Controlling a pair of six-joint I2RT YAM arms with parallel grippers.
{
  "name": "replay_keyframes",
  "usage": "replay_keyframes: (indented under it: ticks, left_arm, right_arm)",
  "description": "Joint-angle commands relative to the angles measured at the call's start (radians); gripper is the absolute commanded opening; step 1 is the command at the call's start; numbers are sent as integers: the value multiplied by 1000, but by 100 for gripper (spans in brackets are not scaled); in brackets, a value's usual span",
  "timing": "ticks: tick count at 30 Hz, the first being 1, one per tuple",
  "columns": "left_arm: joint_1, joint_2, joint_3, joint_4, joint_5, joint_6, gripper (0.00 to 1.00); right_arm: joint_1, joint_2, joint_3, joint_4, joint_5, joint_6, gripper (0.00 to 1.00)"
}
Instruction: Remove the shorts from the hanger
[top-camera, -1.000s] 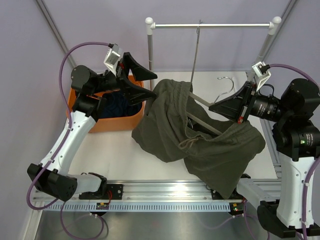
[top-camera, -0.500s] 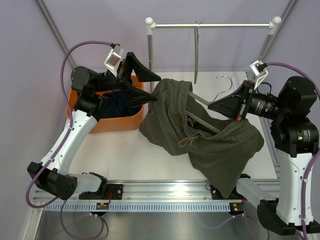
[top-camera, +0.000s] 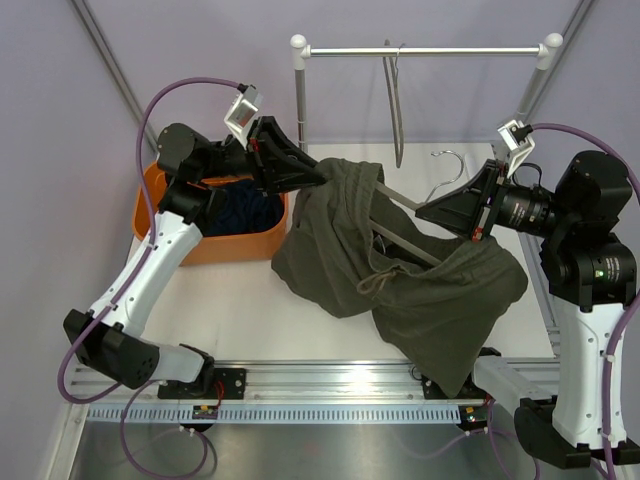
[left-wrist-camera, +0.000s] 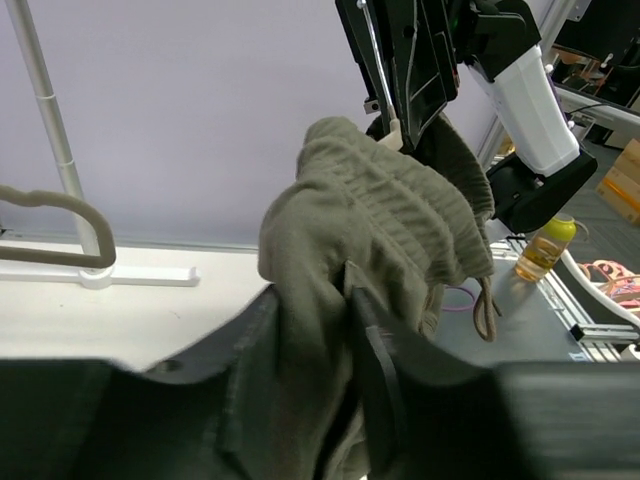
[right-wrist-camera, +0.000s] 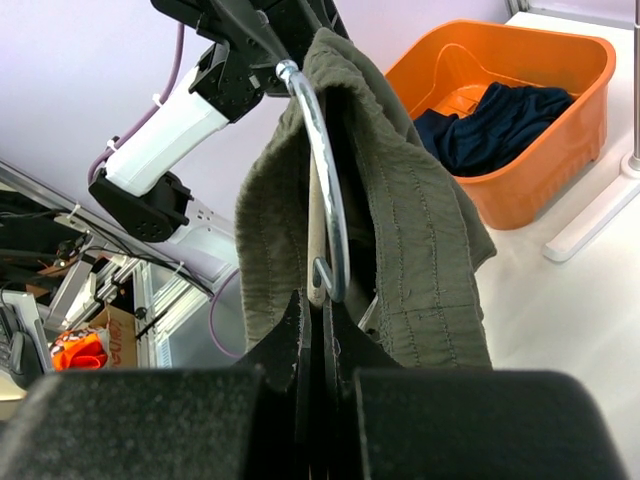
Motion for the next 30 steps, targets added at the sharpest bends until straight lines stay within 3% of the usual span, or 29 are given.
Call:
replay_keyframes:
  ticks: [1,3,9,14,19,30]
  left_arm:
    - [-3,-14,28,26,22,3,16]
    - [-3,-19,37,-17,-11,24,0]
    - [37,-60,49,-156,-189,145,0]
    - [161,-63,31,-154,-344,52,0]
    - [325,-45,-21,13,-338,-161,0]
    - [411,-51,-103,95,-311,-217,0]
  right_arm:
    - [0,-5,37,70,-22,8,0]
    - [-1,-5,42,50,-11,-3,0]
    - [0,-28,57,-19,44,-58,0]
    - [0,-74,49,-68,110,-99,0]
    - [0,-100,26,-94,175,-121,0]
    - [0,-94,91,-114,213,-127,0]
